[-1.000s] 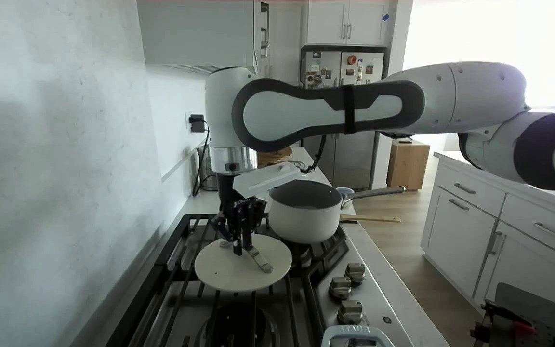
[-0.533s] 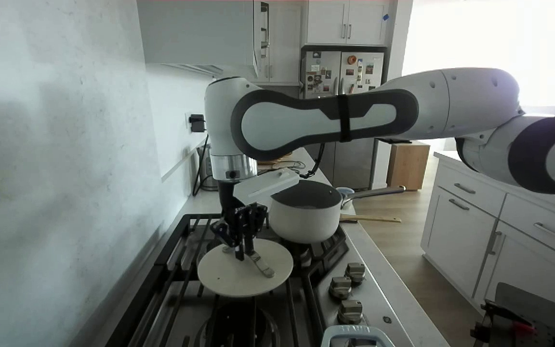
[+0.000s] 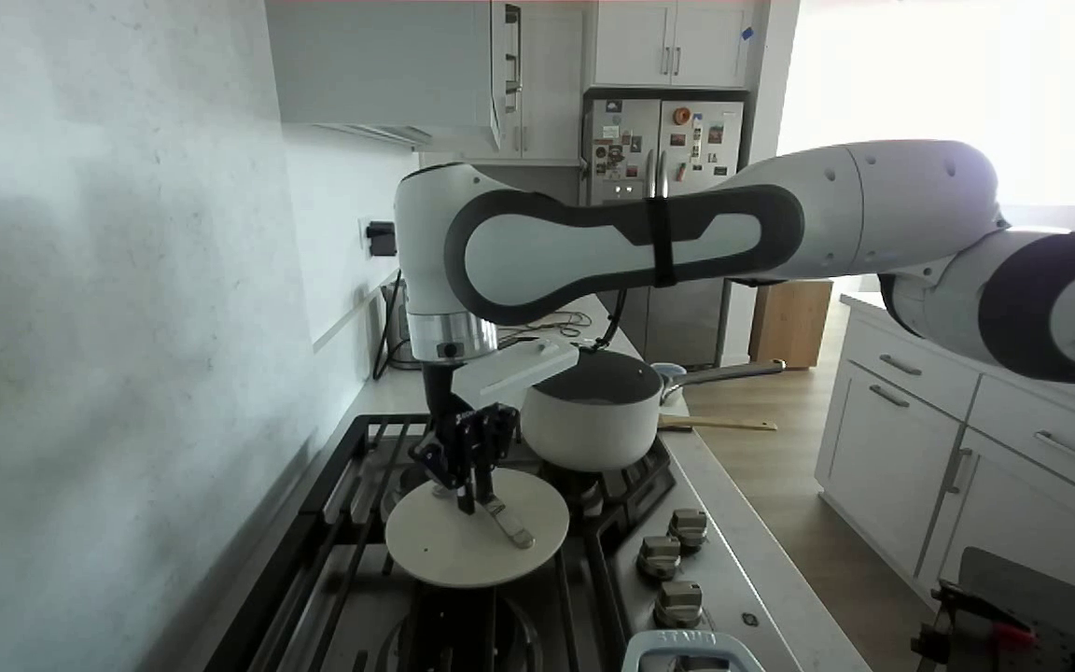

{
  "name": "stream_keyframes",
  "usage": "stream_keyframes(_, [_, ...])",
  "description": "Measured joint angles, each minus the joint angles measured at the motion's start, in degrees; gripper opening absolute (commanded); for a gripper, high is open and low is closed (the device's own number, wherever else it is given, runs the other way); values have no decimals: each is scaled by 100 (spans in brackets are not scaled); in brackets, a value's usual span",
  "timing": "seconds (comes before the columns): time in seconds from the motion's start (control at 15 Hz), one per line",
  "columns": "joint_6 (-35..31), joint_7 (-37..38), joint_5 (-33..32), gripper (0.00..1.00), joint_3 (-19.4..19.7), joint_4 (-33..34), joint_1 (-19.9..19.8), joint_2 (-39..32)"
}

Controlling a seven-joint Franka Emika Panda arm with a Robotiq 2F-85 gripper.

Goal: Remove the lid from the pot

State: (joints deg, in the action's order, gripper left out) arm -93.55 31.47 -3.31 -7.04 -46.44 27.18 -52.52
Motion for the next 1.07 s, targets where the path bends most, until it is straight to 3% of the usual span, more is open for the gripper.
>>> stream_keyframes(0.6, [0, 0, 0, 6, 0, 2, -2, -42])
stream_keyframes(0.67, [0, 0, 0, 50, 0, 2, -2, -42])
stream_keyframes(0.73, [0, 0, 0, 51, 0, 2, -3, -42])
stream_keyframes(1.07, [0, 0, 0, 88, 0, 40, -34, -40])
